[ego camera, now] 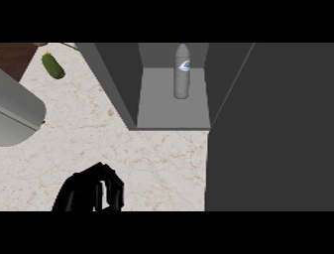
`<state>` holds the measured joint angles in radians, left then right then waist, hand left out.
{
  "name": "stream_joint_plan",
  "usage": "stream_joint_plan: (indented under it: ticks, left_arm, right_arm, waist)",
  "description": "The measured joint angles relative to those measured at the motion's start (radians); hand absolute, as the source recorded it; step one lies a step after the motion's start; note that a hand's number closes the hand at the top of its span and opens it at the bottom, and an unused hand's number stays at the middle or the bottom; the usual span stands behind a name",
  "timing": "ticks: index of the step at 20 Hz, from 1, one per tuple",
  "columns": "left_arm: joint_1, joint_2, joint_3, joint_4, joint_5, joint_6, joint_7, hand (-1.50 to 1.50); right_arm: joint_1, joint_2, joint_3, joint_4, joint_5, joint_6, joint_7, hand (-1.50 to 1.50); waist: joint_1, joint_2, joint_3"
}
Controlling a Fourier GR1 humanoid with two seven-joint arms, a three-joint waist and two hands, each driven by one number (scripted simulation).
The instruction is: Pick up the bottled water, place it into the cabinet and close the cabinet
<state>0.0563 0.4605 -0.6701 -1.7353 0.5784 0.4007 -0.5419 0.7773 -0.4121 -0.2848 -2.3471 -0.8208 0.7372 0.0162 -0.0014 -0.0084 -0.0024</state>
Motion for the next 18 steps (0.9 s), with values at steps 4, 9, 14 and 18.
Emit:
stream_joint_plan:
  ticks: [4,9,14,18]
  left_arm:
    - [0.058,0.088,0.069,-0.049,0.04,-0.06,-0.023,-1.5]
    - [0.12,0.16,0.149,-0.119,0.115,-0.121,-0.029,-1.5]
    - [0.182,0.237,0.243,-0.167,0.166,-0.159,-0.041,-1.5]
    - [0.241,0.291,0.308,-0.191,0.206,-0.198,-0.053,-1.5]
  right_arm:
    - [-0.003,0.005,0.042,-0.007,0.004,0.037,-0.009,1.5]
    - [-0.019,0.017,0.089,-0.014,0.011,0.065,-0.02,1.5]
    - [-0.024,0.004,0.157,-0.019,0.02,0.085,0.001,1.5]
    - [-0.055,-0.007,0.204,-0.02,0.028,0.091,0.018,1.5]
  waist:
    - [-0.003,-0.003,-0.001]
    - [-0.004,-0.006,-0.003]
    - [0.002,-0.011,-0.006]
    - [0.014,-0.014,-0.008]
